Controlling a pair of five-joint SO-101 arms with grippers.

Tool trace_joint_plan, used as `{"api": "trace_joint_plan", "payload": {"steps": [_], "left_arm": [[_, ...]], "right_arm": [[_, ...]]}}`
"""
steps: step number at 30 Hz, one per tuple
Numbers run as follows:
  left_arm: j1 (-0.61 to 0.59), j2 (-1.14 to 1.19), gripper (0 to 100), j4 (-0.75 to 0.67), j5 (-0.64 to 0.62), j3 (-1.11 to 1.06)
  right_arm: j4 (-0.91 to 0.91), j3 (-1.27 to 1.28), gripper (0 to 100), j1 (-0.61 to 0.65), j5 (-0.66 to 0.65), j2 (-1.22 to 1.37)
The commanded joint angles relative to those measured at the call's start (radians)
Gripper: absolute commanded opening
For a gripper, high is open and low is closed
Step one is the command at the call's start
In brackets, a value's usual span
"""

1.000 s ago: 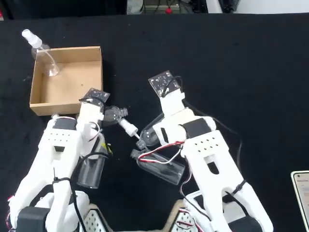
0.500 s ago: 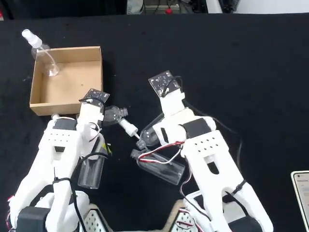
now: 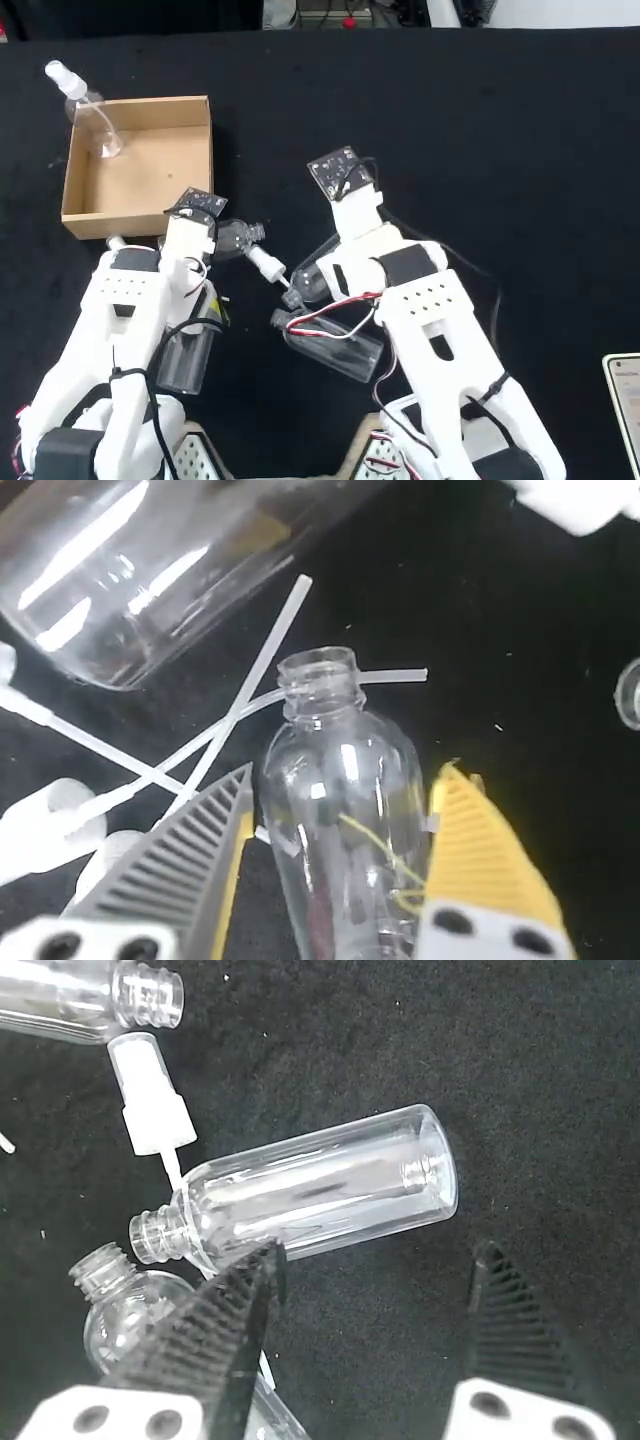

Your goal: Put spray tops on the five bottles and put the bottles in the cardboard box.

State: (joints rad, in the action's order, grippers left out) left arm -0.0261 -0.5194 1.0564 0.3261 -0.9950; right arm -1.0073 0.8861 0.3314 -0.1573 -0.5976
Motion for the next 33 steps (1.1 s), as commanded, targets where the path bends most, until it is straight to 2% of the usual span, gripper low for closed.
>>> {"api": "trace_joint_plan", "payload": {"steps": [1, 12, 17, 21, 27, 33], "left_arm": [[-0.016, -0.026, 18, 0.017, -0.003, 0.07], [-0.05, -0.026, 18, 0.37, -0.003, 0.423], [-0.157, -0.026, 18, 0.334, -0.003, 0.415], [-0.199, -0.057, 18, 0.295, -0.005, 0.352], [-0.2, -0.195, 18, 0.189, -0.052, 0.249], [-0.2, -0.252, 17, 0.189, -0.052, 0.205]], "right_arm": [[0.021, -0.004, 27.9, -0.009, -0.005, -0.008], [0.014, -0.007, 27.9, 0.032, 0.0, -0.007], [0.023, -0.008, 27.9, 0.183, 0.032, -0.004], [0.101, -0.028, 27.6, 0.276, 0.077, 0.076], [0.112, -0.216, 27.9, 0.29, 0.075, 0.346], [0.032, -0.424, 27.6, 0.344, 0.075, 0.542]]}}
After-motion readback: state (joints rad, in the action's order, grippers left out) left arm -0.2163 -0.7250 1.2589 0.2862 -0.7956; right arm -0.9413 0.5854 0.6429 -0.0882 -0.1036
